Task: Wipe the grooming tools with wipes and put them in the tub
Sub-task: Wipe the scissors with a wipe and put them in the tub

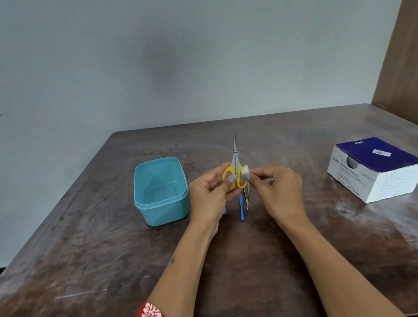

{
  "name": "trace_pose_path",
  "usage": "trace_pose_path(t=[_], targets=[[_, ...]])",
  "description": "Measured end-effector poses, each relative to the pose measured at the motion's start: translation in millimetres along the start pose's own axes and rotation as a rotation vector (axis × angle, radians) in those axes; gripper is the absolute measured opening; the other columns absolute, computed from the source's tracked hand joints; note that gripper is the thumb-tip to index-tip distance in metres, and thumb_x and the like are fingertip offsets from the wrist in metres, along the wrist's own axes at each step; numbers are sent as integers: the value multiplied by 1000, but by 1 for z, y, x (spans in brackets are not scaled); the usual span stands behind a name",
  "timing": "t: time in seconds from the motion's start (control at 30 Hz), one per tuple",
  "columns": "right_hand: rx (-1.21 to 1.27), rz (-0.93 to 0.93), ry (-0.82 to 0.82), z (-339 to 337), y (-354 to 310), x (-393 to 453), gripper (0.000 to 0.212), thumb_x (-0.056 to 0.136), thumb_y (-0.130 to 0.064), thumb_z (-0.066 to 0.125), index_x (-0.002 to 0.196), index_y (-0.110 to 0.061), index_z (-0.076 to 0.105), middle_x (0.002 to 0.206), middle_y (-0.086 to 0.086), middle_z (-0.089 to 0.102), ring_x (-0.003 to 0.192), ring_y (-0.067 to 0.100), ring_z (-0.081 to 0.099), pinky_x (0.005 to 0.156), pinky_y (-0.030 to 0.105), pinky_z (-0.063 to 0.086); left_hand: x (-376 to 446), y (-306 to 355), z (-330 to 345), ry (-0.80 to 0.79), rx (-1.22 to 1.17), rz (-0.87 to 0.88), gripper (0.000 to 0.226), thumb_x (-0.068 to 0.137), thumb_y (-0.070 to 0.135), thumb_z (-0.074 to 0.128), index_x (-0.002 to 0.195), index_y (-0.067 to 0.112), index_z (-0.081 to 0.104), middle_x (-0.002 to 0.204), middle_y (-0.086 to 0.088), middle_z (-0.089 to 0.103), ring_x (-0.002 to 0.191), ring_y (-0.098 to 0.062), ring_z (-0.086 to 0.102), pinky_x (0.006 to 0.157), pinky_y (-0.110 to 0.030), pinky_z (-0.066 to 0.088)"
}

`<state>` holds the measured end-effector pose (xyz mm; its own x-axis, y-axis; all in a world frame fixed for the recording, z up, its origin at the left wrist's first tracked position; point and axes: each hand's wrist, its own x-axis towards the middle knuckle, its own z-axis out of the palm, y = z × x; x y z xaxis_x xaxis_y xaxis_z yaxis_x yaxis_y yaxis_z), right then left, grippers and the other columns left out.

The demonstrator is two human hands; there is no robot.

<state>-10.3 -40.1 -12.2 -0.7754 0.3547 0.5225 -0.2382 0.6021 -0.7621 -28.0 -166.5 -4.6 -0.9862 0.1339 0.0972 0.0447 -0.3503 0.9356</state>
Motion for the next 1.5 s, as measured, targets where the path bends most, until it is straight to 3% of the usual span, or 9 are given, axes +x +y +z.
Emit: trace_pose_path(t=[0.17, 0.43, 0.63, 0.77, 0.93, 1.1, 1.2, 1.33, 1.5], targets=[[10, -67, 32, 0, -2, 1, 15, 82, -16, 70, 96, -13, 75, 84, -5, 64, 80, 6, 57, 69, -2, 35, 0, 0, 0, -49, -76, -20, 21, 87, 1, 58, 105, 7, 67, 97, -12, 71, 88, -23, 71, 71, -29, 59], [40, 29, 14, 4, 1, -2, 14, 83, -18, 70, 95, -13, 75, 87, 4, 72, 75, 10, 62, 70, 18, 45, 2, -2, 1, -8, -107, -23, 22, 88, 4, 56, 109, 5, 65, 106, -17, 69, 97, -28, 68, 77, -34, 59], [84, 68, -2, 3, -2, -2, 15, 84, -18, 69, 96, -13, 75, 80, -4, 69, 72, 2, 62, 63, 2, 42, 4, -3, 1, -10, -139, -13, 20, 87, 4, 58, 104, 8, 67, 105, -15, 70, 97, -28, 68, 78, -35, 59], [158, 205, -76, 5, 0, -2, 15, 82, -23, 70, 90, -12, 76, 70, -4, 70, 70, 4, 66, 57, 6, 43, 5, -4, 0, 14, -142, -4, 21, 87, 3, 58, 105, 8, 67, 104, -15, 70, 98, -26, 68, 81, -35, 58], [166, 156, 40, 4, -3, -2, 14, 83, -18, 70, 94, -10, 75, 84, 5, 73, 80, 15, 68, 75, 28, 53, 3, -5, 3, -16, -139, -23, 20, 87, 3, 58, 102, 10, 68, 102, -12, 71, 97, -26, 68, 80, -35, 58], [92, 214, -62, 5, -2, -4, 13, 83, -23, 70, 87, -13, 77, 66, -11, 67, 66, 3, 63, 62, 17, 48, 3, -3, 1, 59, -107, -19, 23, 87, 3, 58, 108, 7, 66, 106, -15, 69, 98, -25, 68, 81, -35, 58], [-50, 62, 74, 1, -2, -4, 9, 84, -14, 69, 86, -9, 76, 77, 4, 71, 71, 12, 61, 65, 16, 40, 4, -4, 2, 96, -65, -26, 26, 88, 4, 57, 114, 3, 62, 106, -15, 69, 97, -25, 68, 81, -36, 58], [60, -150, 182, 2, -11, -6, 21, 78, 1, 71, 97, -7, 72, 85, 0, 64, 72, 7, 61, 69, 0, 41, 2, -3, 4, 68, -106, -69, 21, 90, 2, 55, 108, 4, 65, 98, -15, 71, 87, -23, 71, 73, -31, 60], [-49, -317, 108, 1, -10, -8, 20, 80, 3, 67, 95, -7, 74, 85, 7, 71, 77, 17, 64, 72, 16, 48, 0, 0, 6, -32, -129, -133, 21, 90, -1, 51, 98, 8, 68, 92, -13, 71, 81, -19, 71, 70, -29, 60]])
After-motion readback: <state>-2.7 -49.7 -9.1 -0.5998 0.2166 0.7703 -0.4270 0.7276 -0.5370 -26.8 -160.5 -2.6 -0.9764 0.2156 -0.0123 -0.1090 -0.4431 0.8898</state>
